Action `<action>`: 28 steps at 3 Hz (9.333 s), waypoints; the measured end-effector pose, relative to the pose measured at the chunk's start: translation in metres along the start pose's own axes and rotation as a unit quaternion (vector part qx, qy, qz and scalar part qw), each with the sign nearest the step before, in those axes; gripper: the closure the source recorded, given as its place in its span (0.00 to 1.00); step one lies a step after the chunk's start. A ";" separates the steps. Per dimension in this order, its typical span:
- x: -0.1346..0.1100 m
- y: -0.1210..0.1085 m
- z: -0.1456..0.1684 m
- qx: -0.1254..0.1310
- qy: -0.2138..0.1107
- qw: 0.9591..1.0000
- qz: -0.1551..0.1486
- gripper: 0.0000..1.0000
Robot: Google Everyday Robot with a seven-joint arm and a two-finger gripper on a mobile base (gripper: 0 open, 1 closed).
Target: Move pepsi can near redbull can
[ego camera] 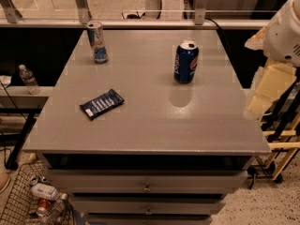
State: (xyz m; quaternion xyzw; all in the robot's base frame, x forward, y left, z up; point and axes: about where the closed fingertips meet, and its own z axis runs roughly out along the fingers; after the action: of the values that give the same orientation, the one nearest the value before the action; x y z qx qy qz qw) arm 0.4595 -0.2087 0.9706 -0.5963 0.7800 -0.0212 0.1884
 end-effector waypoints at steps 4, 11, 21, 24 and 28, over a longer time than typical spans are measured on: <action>-0.059 -0.086 0.108 0.022 -0.205 0.975 0.079 0.00; -0.139 -0.110 0.138 -0.033 -0.309 0.949 0.049 0.94; -0.302 -0.157 0.191 -0.035 -0.282 0.953 0.104 1.00; -0.325 -0.160 0.219 -0.034 -0.318 0.942 0.099 1.00; -0.332 -0.154 0.228 -0.043 -0.317 0.943 0.096 0.13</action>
Offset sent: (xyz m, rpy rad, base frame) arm 0.1339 0.0552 -0.0579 0.4691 -0.0889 -0.0427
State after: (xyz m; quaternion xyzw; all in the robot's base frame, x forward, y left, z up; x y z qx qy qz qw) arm 0.7463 0.1020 0.8879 -0.5022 0.7338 0.2206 0.4009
